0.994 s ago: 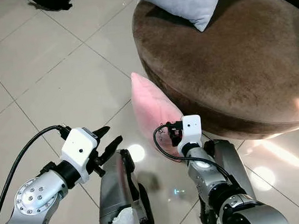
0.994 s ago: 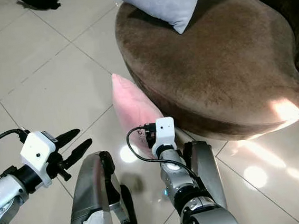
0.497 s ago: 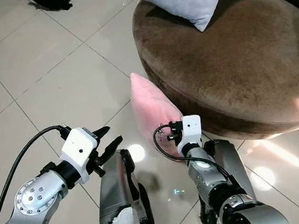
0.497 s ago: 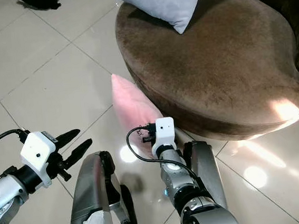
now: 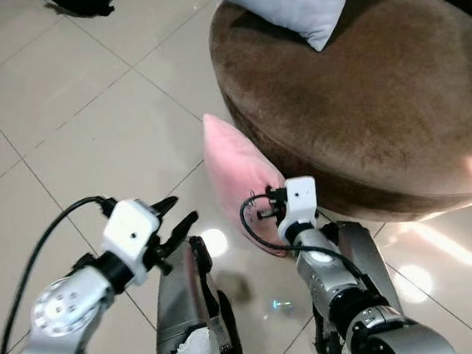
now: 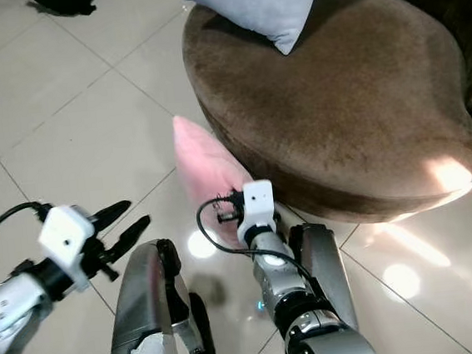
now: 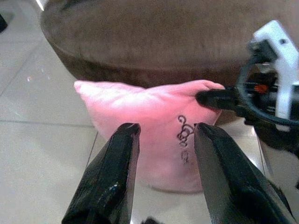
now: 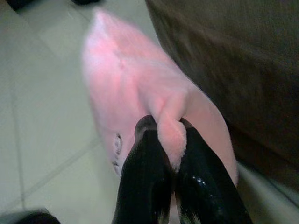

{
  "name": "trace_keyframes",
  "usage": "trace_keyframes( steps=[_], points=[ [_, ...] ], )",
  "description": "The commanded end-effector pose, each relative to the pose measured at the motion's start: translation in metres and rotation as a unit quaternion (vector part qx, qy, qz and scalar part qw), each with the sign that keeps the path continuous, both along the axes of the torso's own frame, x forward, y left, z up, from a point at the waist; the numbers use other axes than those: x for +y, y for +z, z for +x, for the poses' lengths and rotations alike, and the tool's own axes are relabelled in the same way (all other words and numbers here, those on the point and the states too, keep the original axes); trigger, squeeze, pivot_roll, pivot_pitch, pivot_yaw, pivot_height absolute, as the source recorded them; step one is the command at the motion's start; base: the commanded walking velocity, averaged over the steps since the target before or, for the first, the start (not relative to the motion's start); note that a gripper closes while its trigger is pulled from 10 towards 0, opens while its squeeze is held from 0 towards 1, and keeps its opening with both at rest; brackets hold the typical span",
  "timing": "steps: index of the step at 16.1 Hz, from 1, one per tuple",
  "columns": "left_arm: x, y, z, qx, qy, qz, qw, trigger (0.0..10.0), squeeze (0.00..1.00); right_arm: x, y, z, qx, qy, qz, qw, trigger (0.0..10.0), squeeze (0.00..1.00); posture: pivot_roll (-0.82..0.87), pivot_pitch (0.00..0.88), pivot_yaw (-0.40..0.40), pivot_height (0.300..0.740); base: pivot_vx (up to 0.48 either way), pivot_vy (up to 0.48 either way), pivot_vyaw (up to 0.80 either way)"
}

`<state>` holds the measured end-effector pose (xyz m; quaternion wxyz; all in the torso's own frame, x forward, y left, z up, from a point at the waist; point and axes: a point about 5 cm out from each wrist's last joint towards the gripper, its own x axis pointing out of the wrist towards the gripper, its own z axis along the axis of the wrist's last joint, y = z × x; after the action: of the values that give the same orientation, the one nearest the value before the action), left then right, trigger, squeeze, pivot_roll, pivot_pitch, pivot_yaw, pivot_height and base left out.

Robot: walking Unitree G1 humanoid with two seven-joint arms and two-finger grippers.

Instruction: Move the pillow to the sofa from floor

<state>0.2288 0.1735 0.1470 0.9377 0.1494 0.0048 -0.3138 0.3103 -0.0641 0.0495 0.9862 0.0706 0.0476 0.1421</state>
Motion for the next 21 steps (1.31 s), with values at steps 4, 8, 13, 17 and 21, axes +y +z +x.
trace_keyframes(
  steps=[4, 8, 13, 17, 21],
  points=[
    [-0.007, -0.012, 0.007, 0.001, 0.011, -0.023, 1.000, 10.0, 0.00, 0.010, 0.027, -0.012, -0.077, 0.077, 0.048, 0.993, 0.0, 0.00, 0.08, 0.135, 0.053, 0.511, 0.000, 0.000, 0.00],
    [-0.028, 0.009, 0.008, -0.029, -0.018, -0.103, 0.994, 10.0, 0.00, -0.018, 0.112, -0.010, -0.180, 0.050, 0.130, 0.974, 0.0, 0.00, 0.03, 0.103, 0.030, 0.511, 0.000, 0.000, 0.00],
    [-0.053, 0.046, 0.024, -0.089, -0.019, -0.155, 0.984, 10.0, 0.00, -0.087, 0.198, -0.004, -0.281, -0.150, 0.111, 0.941, 8.9, 0.00, -0.03, 0.023, 0.043, 0.511, 0.000, 0.000, 0.00],
    [-0.046, 0.055, 0.042, -0.112, 0.052, -0.132, 0.984, 10.0, 0.00, -0.104, 0.195, -0.012, -0.246, -0.190, 0.051, 0.949, 10.0, 0.00, -0.03, 0.005, 0.055, 0.516, 0.000, 0.000, 0.00],
    [-0.034, 0.057, 0.058, -0.122, 0.128, -0.109, 0.978, 10.0, 0.00, -0.112, 0.204, -0.009, -0.228, -0.245, 0.075, 0.939, 10.0, 0.00, -0.04, 0.006, 0.048, 0.546, 0.000, 0.000, 0.00]
  ],
)
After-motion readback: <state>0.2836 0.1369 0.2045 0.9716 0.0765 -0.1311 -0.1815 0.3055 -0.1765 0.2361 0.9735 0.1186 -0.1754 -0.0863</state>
